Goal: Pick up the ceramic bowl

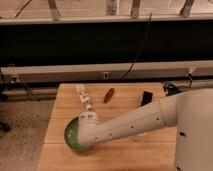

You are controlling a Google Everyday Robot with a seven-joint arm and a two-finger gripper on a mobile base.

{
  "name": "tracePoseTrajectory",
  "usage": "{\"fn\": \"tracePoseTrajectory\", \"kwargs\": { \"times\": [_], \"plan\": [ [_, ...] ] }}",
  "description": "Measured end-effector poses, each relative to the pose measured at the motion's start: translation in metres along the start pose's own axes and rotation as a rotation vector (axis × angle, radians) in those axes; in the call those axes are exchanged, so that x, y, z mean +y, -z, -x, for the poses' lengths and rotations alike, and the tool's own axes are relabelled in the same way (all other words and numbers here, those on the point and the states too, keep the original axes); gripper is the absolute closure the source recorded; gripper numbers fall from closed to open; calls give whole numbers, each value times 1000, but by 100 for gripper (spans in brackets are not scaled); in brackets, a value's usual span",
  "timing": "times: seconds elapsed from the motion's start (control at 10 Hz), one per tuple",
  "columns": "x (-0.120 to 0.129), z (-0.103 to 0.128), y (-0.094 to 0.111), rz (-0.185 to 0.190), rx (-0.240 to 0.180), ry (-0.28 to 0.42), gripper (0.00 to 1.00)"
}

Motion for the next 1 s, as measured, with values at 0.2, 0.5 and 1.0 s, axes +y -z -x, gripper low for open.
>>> {"fn": "tracePoseTrajectory", "kwargs": {
  "times": [0.2, 0.5, 1.0],
  "plan": [
    [-1, -2, 4, -4, 4, 2, 100],
    [-2, -4, 8, -10, 10, 3, 100],
    [-3, -8, 17, -18, 16, 8, 100]
  ]
}}
